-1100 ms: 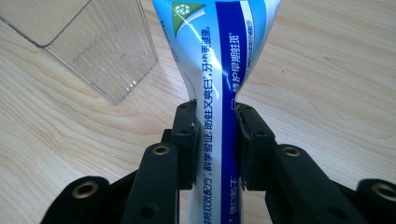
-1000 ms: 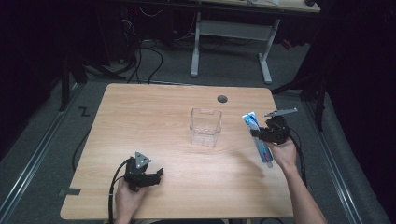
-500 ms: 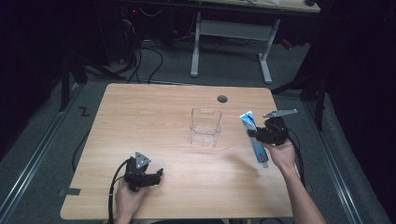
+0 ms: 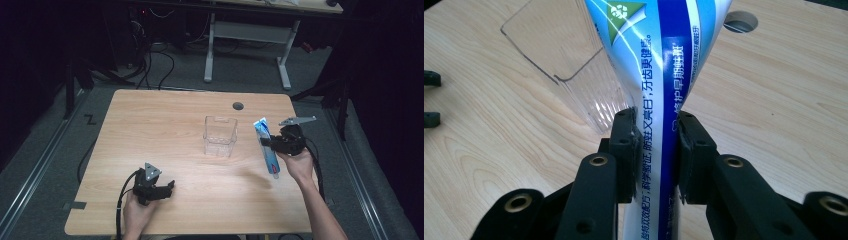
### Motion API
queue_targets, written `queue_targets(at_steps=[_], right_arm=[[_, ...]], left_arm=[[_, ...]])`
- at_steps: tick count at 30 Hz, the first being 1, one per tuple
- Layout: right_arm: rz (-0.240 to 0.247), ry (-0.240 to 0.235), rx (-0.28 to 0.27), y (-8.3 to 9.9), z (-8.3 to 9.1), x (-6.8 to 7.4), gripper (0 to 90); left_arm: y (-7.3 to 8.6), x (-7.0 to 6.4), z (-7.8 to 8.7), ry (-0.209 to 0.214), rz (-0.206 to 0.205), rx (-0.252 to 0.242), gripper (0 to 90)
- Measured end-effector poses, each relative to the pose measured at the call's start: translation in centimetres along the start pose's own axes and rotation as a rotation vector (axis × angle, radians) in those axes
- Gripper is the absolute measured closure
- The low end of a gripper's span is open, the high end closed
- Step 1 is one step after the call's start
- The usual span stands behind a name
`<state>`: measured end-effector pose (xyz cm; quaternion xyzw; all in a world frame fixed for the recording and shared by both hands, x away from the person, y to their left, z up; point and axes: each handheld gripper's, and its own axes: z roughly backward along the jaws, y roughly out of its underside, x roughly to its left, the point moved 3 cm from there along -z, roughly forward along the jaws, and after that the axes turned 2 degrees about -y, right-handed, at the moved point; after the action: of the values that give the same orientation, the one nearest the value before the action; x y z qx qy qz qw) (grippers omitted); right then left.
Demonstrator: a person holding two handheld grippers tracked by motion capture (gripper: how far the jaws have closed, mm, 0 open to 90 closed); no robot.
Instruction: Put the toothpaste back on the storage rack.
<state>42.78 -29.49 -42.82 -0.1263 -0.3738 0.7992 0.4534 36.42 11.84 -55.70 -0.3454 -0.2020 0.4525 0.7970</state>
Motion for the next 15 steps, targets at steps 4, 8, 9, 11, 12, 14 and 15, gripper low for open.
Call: queue_targets(at_steps=[4, 8, 9, 11, 12, 14, 15], right_arm=[[0.002, -0.003, -0.012, -0.3, -0.2, 0.3, 73.2], [0.006, -0.004, -0.035, -0.8, 0.0, 0.8, 73.3], [0.012, -0.008, -0.039, -0.9, 0.0, 0.9, 73.3], [0.018, -0.016, -0.042, -1.2, 0.0, 1.1, 73.4], [0.017, -0.022, -0.044, -1.3, 0.0, 1.3, 73.3], [0.018, -0.028, -0.047, -1.6, 0.0, 1.5, 73.3], [0.023, -0.033, -0.051, -1.7, 0.0, 1.6, 73.3]], left_arm=[[0.0, 0.0, 0.0, 0.0, 0.0, 0.0, 18.4], [0.0, 0.0, 0.0, 0.0, 0.0, 0.0, 18.4], [0.0, 0.0, 0.0, 0.0, 0.0, 0.0, 18.4], [0.0, 0.0, 0.0, 0.0, 0.0, 0.0, 18.4], [0.0, 0.0, 0.0, 0.0, -0.001, 0.0, 18.4], [0.0, 0.0, 0.0, 0.0, -0.002, 0.0, 18.4], [0.0, 0.0, 0.0, 0.0, -0.002, 0.0, 18.4]])
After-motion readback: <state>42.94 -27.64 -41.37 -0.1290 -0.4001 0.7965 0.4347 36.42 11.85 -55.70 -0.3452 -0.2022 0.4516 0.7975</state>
